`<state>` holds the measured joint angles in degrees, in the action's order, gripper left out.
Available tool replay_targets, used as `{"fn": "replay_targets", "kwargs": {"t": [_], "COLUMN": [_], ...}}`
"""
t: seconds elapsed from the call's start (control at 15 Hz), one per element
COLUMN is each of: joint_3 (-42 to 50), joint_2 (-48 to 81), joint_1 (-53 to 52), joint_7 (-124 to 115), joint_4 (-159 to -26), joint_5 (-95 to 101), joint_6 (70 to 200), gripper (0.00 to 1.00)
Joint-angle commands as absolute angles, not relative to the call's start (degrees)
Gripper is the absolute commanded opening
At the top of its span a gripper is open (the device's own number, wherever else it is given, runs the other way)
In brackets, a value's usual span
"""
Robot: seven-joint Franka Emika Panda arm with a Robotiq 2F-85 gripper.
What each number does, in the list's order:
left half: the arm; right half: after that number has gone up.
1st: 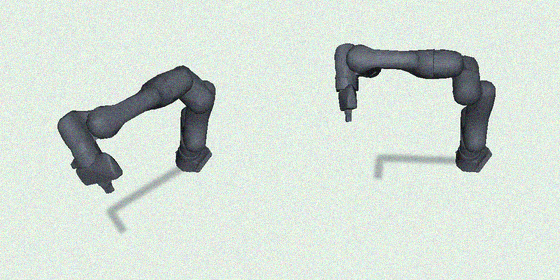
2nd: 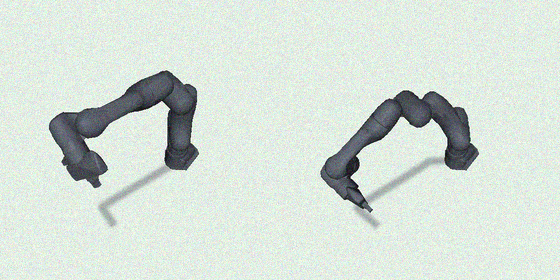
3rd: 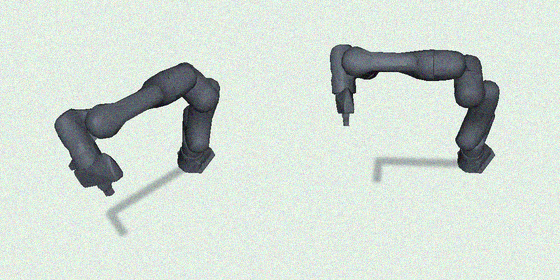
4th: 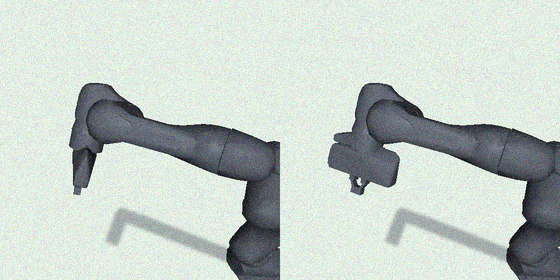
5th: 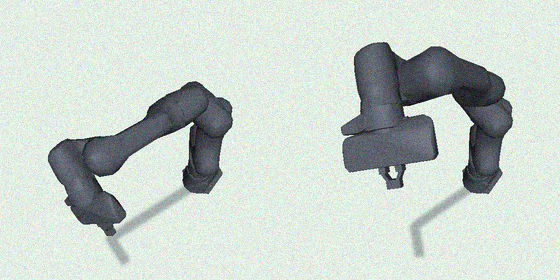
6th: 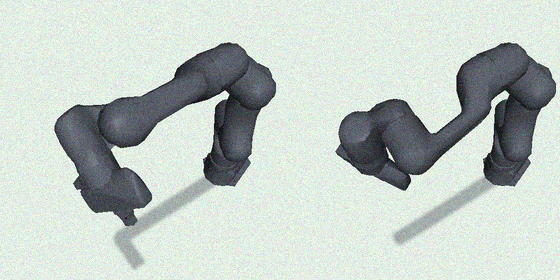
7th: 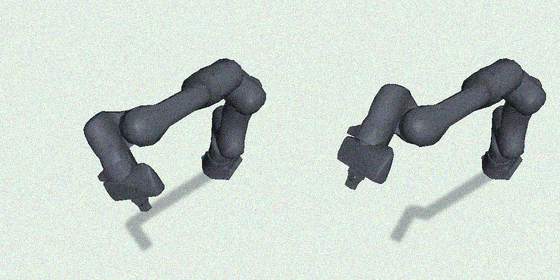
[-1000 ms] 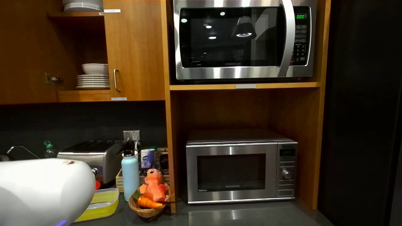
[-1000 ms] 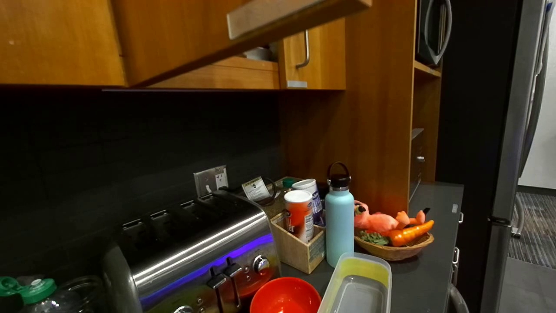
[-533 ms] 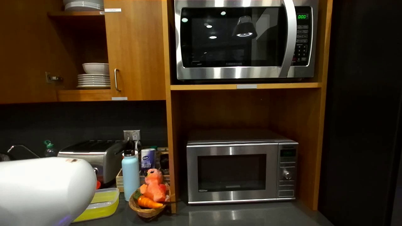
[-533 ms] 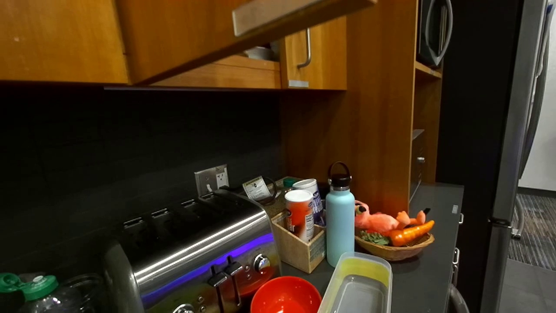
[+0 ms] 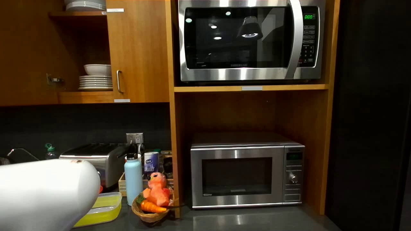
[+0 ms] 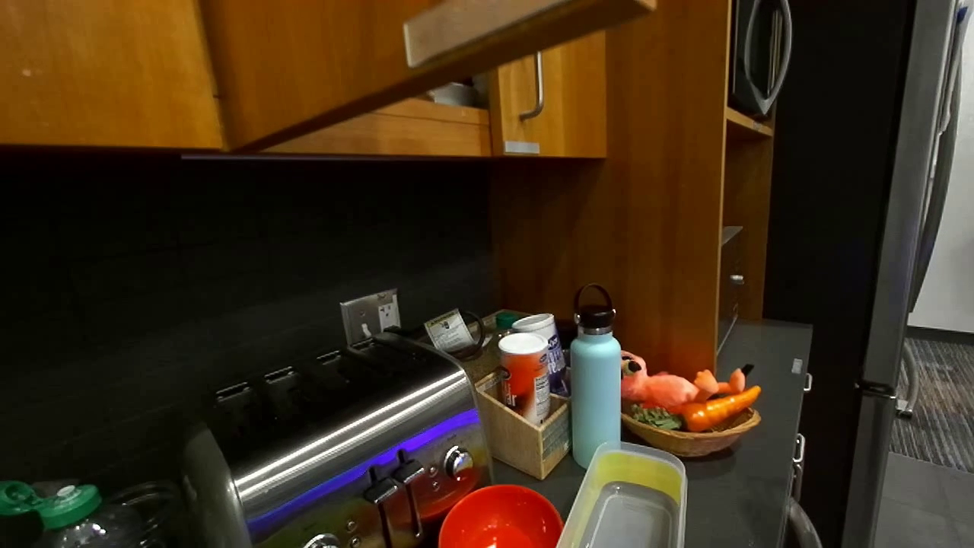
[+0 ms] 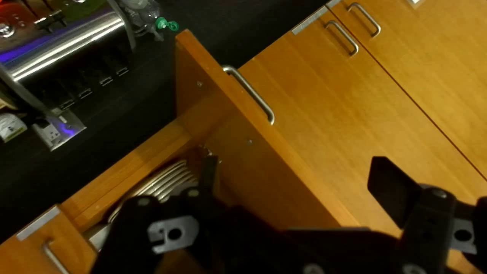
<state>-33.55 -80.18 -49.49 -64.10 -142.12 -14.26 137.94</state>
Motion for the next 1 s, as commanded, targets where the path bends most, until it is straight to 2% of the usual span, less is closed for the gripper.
{"fn": "replay_targets", "kwargs": {"t": [0.0, 0.07, 0.6, 0.93], "joint_3": [-29.18, -27.73, -25.27, -24.34], "joint_2": [-88.05, -84.28, -85.65, -85.97], "joint_1": [-48.17, -52.31, -52.81, -53.21], "joint_7": [-61.87, -67.08, -65.69, -65.55], "joint_4": [-134.11, -130.64, -116.54, -115.93], "joint_5": [-14.76, -7.19, -5.14, -5.35], "joint_6": [122.68, 121.76, 104.05, 104.56], "gripper": [1.0, 1.0, 1.0, 1.0]}}
